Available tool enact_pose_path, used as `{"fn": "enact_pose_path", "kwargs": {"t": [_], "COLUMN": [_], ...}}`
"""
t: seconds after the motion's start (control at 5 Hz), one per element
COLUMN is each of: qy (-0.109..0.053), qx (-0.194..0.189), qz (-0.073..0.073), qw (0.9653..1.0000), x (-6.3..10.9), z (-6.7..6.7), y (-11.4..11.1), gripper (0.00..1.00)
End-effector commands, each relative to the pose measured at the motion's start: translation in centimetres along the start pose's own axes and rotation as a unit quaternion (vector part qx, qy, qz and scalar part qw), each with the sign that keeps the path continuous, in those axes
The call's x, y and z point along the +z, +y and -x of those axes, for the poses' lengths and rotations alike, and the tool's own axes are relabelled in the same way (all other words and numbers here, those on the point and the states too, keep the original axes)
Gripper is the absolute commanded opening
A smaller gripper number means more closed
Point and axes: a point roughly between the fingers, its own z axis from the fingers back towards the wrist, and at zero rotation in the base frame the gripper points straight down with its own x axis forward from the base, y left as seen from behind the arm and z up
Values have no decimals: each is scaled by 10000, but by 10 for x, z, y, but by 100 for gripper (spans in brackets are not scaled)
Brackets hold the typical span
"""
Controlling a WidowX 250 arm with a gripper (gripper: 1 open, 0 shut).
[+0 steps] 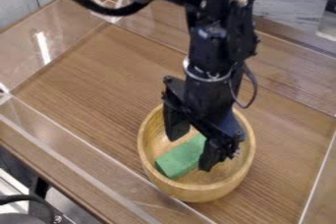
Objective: Remove the green block from inside the brown bowl and put it on the table
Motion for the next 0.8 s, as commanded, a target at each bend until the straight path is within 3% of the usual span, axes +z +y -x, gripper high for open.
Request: {"fn": "enact_pose_path", "kwargs": {"t": [0.0, 0.6], "qy": [-240, -521], "qx": [-106, -350], "qz": [57, 106], "qw": [9996, 9980], "x": [7, 7], "z": [1, 9], "y": [8, 15], "gripper": [100, 100]}}
